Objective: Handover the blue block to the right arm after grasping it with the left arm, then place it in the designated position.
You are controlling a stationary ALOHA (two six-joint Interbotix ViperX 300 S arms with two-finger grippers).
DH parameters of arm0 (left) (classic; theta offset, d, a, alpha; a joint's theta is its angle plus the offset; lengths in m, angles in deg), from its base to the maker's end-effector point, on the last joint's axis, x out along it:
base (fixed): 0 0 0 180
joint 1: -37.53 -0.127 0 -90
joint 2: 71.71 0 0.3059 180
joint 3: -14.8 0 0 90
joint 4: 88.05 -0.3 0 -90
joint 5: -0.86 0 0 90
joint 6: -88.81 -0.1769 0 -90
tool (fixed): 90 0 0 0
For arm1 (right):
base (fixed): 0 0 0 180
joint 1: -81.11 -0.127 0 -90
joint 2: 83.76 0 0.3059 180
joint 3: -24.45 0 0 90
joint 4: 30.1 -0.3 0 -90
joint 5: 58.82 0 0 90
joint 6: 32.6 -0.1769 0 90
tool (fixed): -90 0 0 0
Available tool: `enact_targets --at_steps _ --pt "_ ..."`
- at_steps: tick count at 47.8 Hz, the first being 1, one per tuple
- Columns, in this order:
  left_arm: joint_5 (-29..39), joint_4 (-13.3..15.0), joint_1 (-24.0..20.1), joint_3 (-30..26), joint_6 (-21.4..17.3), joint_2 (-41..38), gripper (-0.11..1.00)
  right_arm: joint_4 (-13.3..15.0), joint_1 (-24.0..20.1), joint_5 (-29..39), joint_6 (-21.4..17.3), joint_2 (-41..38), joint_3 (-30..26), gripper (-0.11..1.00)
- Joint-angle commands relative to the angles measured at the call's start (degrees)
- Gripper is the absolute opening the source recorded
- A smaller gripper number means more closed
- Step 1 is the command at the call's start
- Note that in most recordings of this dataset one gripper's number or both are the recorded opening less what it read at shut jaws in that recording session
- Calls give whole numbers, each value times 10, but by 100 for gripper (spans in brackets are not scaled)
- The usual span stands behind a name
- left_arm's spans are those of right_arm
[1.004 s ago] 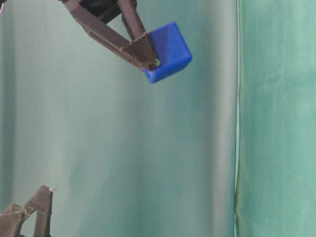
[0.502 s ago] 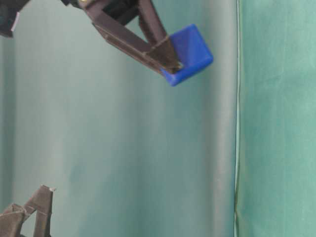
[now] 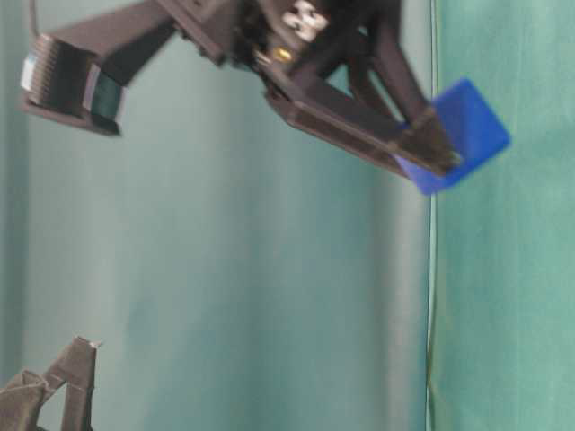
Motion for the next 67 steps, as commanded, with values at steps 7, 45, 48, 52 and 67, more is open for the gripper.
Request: enact_targets --at_steps 7,45,48,52,67 --pt "-5 -1 2 -10 0 3 100 -2 5 -28 -1 -38 -30 56" --pt "-4 -2 2 -10 -1 3 100 -2 30 -118 -1 -136 -62 56" --pt "-4 -1 2 -10 -1 3 100 -2 31 -118 -1 -142 -66 56" --pt "-4 -1 2 -10 -1 3 100 -2 31 -120 -1 -149 -69 56" --pt "-4 -1 2 -10 -1 3 100 -2 34 -122 -1 -163 -76 56"
